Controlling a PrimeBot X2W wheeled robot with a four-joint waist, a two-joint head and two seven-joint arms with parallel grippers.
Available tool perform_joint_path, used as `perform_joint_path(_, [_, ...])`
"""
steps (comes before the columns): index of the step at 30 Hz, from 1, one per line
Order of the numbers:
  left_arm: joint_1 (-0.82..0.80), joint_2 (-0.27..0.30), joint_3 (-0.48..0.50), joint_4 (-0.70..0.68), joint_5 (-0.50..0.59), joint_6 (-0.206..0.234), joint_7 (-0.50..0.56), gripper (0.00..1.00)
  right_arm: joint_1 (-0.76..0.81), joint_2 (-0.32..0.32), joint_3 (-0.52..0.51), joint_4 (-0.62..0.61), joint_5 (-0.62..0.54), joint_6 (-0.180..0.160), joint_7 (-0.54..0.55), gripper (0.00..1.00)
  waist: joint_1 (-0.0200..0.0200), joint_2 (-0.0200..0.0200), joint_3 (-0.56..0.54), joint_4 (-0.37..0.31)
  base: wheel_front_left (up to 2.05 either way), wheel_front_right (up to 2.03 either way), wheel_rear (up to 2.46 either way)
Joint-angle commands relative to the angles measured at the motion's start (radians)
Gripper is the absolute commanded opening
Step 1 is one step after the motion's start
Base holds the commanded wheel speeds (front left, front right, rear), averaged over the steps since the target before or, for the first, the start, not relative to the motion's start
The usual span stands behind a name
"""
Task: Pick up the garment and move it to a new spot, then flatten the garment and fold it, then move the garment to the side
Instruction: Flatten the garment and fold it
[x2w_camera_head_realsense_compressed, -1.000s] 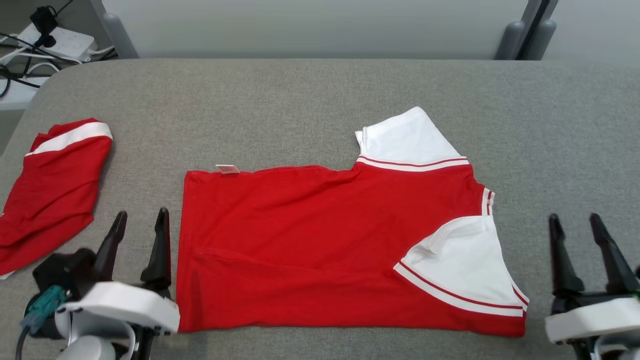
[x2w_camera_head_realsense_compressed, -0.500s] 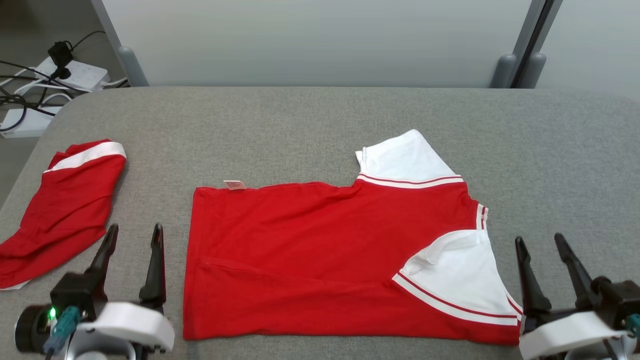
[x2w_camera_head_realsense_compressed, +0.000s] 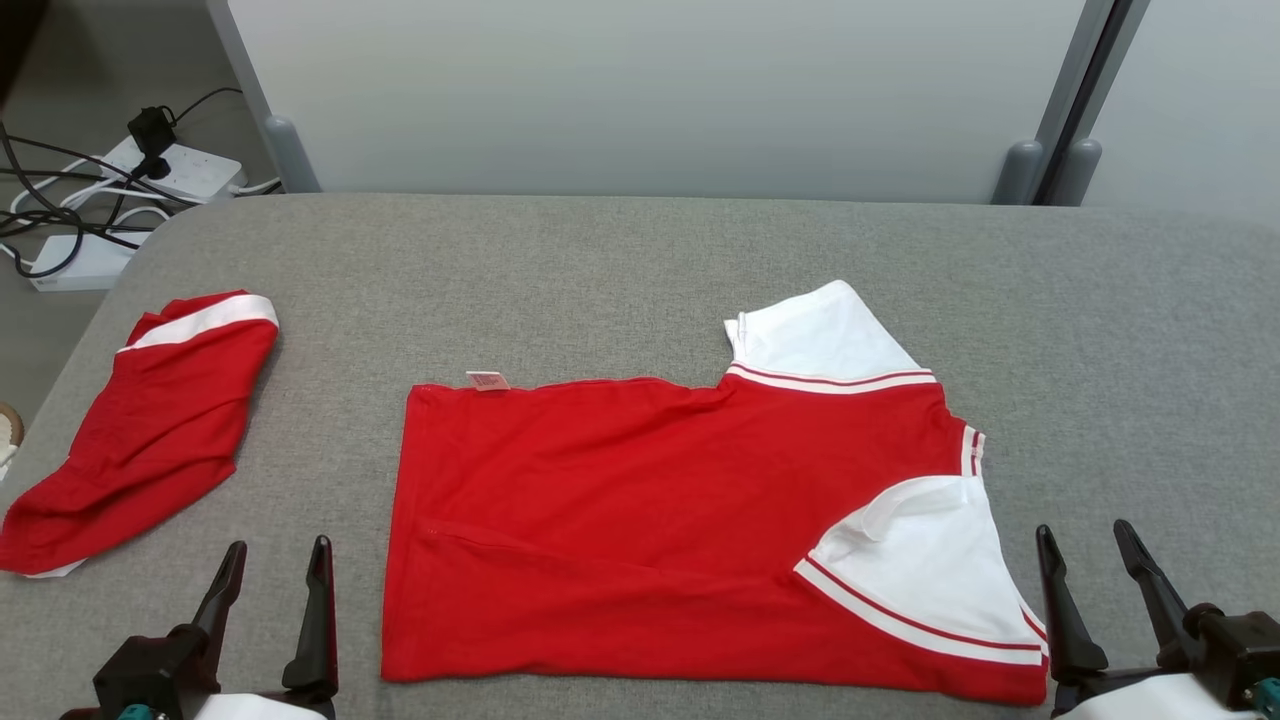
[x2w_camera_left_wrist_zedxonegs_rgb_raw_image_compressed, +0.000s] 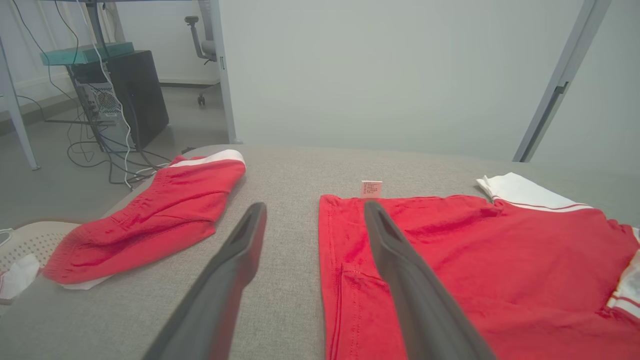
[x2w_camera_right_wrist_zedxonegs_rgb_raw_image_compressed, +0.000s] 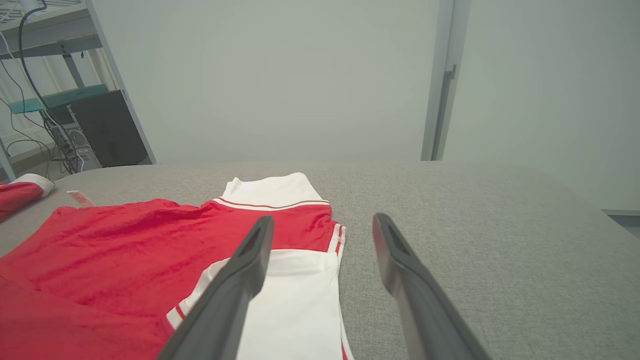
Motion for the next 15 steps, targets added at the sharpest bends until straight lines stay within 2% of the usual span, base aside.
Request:
perform_joint_path(1, [-0.041, 0.021, 0.045, -0.026, 0.006, 0.003, -0.013, 1.0, -0.013, -0.014, 0.019, -0.026, -0.009, 0.0, -0.014, 1.0, 0.0, 0.0, 0.0, 0.0, 0.0, 0.0, 0.0])
perform_joint_path(15, [-0.067, 0.016, 0.034, -0.02, 0.012, -0.008, -0.007, 1.0, -0.029, -0.019, 0.032, -0.027, 0.001, 0.0, -0.014, 1.0, 0.0, 0.0, 0.025, -0.003, 0.0, 0.0, 0.0])
